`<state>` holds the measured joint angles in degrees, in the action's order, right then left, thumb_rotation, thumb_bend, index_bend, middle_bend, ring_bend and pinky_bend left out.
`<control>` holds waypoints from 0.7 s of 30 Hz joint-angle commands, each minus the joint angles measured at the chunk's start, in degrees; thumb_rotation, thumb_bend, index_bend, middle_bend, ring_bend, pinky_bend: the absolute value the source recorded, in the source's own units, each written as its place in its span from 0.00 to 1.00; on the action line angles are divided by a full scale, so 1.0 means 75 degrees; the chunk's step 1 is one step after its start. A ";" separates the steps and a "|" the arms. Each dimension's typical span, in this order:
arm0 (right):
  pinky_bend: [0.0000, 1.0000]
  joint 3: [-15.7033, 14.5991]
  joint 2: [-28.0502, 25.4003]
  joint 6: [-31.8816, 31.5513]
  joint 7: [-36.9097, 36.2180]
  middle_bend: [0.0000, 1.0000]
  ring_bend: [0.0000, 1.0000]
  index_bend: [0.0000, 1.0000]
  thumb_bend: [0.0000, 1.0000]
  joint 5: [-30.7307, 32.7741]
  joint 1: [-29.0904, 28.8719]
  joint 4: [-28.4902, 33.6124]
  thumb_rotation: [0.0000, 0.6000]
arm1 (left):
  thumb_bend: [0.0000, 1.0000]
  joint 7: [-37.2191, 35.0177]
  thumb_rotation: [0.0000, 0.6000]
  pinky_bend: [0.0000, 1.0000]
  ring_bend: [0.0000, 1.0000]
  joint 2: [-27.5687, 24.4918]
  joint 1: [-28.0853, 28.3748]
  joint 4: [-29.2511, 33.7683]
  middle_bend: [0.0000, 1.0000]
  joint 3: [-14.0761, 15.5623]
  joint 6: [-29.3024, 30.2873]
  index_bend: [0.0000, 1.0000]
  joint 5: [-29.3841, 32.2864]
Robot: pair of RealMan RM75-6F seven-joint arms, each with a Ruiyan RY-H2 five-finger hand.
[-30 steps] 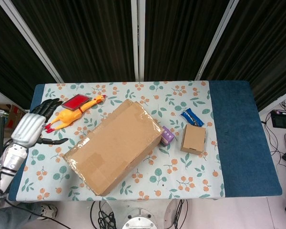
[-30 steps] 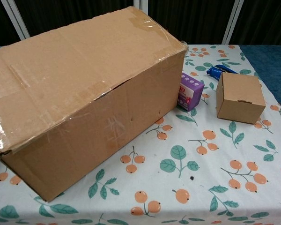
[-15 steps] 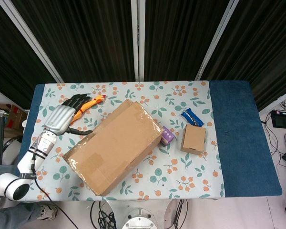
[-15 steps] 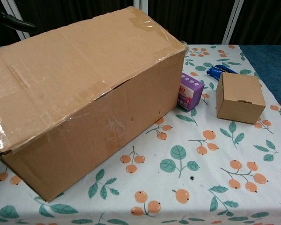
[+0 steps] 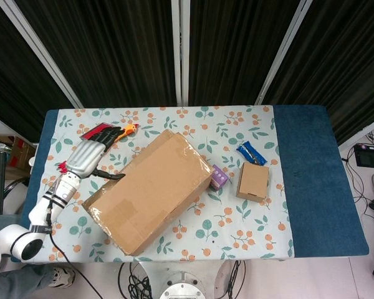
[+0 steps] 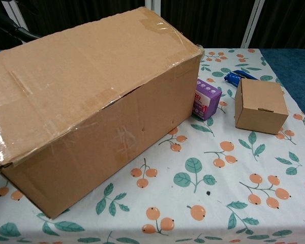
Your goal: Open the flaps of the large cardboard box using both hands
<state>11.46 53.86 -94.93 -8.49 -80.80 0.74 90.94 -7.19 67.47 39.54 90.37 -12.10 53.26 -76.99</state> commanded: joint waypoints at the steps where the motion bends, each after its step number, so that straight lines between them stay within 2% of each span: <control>1: 0.00 0.0011 0.0027 0.0027 -0.0034 0.00 0.00 0.00 0.18 0.0022 -0.0016 -0.0049 1.00 | 0.00 -0.0119 0.64 0.17 0.03 -0.0065 -0.0001 0.0185 0.04 0.0031 0.0007 0.01 -0.0037; 9: 0.00 0.0020 0.0105 0.0158 -0.0128 0.00 0.00 0.00 0.18 0.0124 -0.0049 -0.0211 1.00 | 0.00 -0.0373 0.64 0.17 0.02 -0.0208 -0.0002 0.0664 0.04 0.0067 0.0140 0.01 -0.0253; 16: 0.00 0.0037 0.0148 0.0219 -0.0183 0.00 0.00 0.00 0.18 0.0164 -0.0075 -0.0300 1.00 | 0.00 -0.0794 0.63 0.17 0.02 -0.0351 0.0016 0.1311 0.04 -0.0123 0.0403 0.01 -0.0353; 21: 0.00 0.0034 0.0220 0.0297 -0.0186 0.00 0.00 0.00 0.18 0.0176 -0.0120 -0.0369 1.00 | 0.00 -0.1062 0.56 0.17 0.02 -0.0357 -0.0051 0.1893 0.04 -0.0284 0.0763 0.01 -0.0369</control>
<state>11.71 55.49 -92.73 -9.86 -79.50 -0.14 88.19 -14.38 64.92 39.39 103.20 -13.71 58.08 -79.73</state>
